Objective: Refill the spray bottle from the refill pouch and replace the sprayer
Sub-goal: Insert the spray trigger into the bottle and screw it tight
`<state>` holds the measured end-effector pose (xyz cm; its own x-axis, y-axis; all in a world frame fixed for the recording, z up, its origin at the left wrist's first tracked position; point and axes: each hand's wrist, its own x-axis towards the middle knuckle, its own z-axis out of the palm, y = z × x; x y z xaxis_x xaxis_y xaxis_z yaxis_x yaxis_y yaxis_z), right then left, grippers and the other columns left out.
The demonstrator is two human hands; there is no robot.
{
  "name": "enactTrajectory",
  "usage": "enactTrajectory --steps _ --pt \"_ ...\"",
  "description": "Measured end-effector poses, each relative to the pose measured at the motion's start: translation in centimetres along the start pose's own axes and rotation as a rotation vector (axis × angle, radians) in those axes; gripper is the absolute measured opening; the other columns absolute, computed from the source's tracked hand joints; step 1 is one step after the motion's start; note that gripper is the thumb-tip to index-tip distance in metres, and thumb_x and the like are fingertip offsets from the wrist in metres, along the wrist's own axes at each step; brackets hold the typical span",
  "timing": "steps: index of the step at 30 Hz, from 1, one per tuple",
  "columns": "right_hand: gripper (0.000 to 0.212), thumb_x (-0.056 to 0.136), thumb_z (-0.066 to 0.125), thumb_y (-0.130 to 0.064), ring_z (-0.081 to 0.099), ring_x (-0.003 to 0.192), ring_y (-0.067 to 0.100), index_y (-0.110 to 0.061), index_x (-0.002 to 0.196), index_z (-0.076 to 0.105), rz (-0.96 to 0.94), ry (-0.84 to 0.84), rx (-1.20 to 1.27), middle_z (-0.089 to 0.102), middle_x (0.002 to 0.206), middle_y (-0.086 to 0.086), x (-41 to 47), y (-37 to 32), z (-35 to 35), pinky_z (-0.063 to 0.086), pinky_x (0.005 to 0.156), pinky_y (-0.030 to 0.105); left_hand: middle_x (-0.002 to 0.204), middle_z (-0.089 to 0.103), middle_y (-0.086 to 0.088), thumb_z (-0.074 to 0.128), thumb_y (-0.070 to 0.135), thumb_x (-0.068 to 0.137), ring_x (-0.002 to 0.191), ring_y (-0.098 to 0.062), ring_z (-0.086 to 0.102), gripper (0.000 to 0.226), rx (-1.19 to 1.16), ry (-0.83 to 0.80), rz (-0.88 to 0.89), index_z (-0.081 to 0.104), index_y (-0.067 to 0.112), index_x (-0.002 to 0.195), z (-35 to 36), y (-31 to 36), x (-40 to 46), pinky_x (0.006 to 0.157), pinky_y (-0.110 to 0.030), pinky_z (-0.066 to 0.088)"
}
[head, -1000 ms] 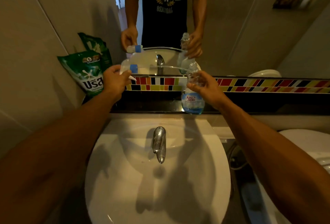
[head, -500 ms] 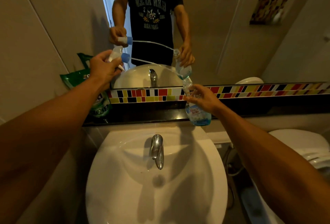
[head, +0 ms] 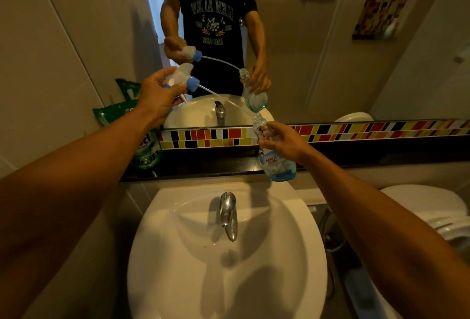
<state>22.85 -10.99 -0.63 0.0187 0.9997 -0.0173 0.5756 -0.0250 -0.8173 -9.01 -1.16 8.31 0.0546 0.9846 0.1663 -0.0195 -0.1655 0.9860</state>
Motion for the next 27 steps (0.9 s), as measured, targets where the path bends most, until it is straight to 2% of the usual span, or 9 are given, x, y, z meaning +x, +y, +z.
enactTrajectory --steps 3,6,8,11,13,15,19,23,27 --pt "0.057 0.094 0.075 -0.029 0.063 0.106 0.015 -0.022 0.145 0.052 -0.018 -0.036 0.0 0.064 0.123 0.001 0.1 -1.0 0.6 0.053 0.094 0.04 0.134 0.059 -0.011 0.073 0.002 0.088 0.103 -0.023 0.067 0.049 -0.028 -0.065 0.011 0.061 0.021 0.131 1.0 0.4 -0.2 0.071 -0.023 0.06" --pt "0.055 0.094 0.075 -0.032 0.064 0.112 0.022 -0.025 0.143 0.053 -0.046 -0.068 0.019 0.064 0.128 0.005 0.4 -2.1 1.1 0.054 0.088 0.036 0.134 0.057 -0.015 0.072 0.002 0.089 0.102 -0.028 0.068 0.05 -0.036 -0.167 -0.01 0.061 0.025 0.132 2.3 0.4 -0.6 0.073 -0.03 0.061" --pt "0.05 0.094 0.075 -0.033 0.066 0.112 0.024 -0.027 0.139 0.056 -0.077 -0.076 0.023 0.066 0.127 0.008 0.6 -2.8 1.5 0.057 0.087 0.036 0.135 0.057 -0.018 0.072 0.002 0.089 0.107 -0.033 0.069 0.05 -0.047 -0.224 -0.031 0.062 0.028 0.13 3.1 0.2 -1.0 0.08 -0.039 0.062" --pt "0.047 0.093 0.076 -0.032 0.067 0.112 0.024 -0.028 0.136 0.057 -0.085 -0.085 0.062 0.067 0.126 0.01 0.8 -3.9 2.0 0.061 0.089 0.041 0.132 0.059 -0.011 0.071 0.001 0.089 0.113 -0.034 0.067 0.05 -0.017 -0.266 -0.028 0.062 0.028 0.13 4.3 0.0 -1.8 0.088 -0.045 0.06" --pt "0.05 0.093 0.076 -0.031 0.068 0.112 0.026 -0.026 0.139 0.056 -0.091 -0.09 0.071 0.067 0.127 0.012 1.0 -4.5 2.3 0.062 0.091 0.044 0.126 0.059 -0.004 0.071 -0.001 0.088 0.114 -0.03 0.064 0.049 -0.011 -0.28 -0.027 0.062 0.027 0.128 5.0 -0.1 -2.3 0.09 -0.046 0.06" --pt "0.05 0.094 0.076 -0.029 0.068 0.112 0.026 -0.025 0.139 0.056 -0.087 -0.093 0.085 0.067 0.127 0.012 1.1 -5.0 2.6 0.061 0.089 0.041 0.122 0.059 0.001 0.072 -0.001 0.088 0.114 -0.027 0.063 0.05 -0.007 -0.291 -0.029 0.062 0.025 0.13 5.4 -0.3 -2.7 0.091 -0.044 0.06" --pt "0.047 0.094 0.076 -0.027 0.069 0.109 0.026 -0.022 0.137 0.058 -0.085 -0.098 0.09 0.069 0.124 0.011 1.1 -5.1 2.9 0.061 0.085 0.037 0.121 0.059 0.001 0.069 -0.002 0.089 0.109 -0.023 0.063 0.052 0.008 -0.305 -0.012 0.06 0.02 0.135 5.7 -0.8 -3.3 0.089 -0.039 0.061" --pt "0.048 0.093 0.076 -0.028 0.071 0.107 0.024 -0.021 0.138 0.059 -0.082 -0.102 0.088 0.07 0.122 0.009 1.0 -4.8 3.3 0.063 0.089 0.047 0.12 0.059 0.0 0.065 -0.007 0.09 0.104 -0.018 0.063 0.052 0.016 -0.304 0.02 0.058 0.016 0.136 5.7 -1.2 -3.6 0.08 -0.031 0.062" --pt "0.046 0.093 0.076 -0.027 0.073 0.103 0.023 -0.019 0.135 0.06 -0.092 -0.112 0.105 0.071 0.12 0.01 1.0 -5.0 3.5 0.064 0.082 0.036 0.121 0.06 0.0 0.066 -0.005 0.09 0.107 -0.02 0.064 0.051 0.036 -0.314 0.028 0.059 0.018 0.135 5.8 -1.9 -3.7 0.082 -0.032 0.062"
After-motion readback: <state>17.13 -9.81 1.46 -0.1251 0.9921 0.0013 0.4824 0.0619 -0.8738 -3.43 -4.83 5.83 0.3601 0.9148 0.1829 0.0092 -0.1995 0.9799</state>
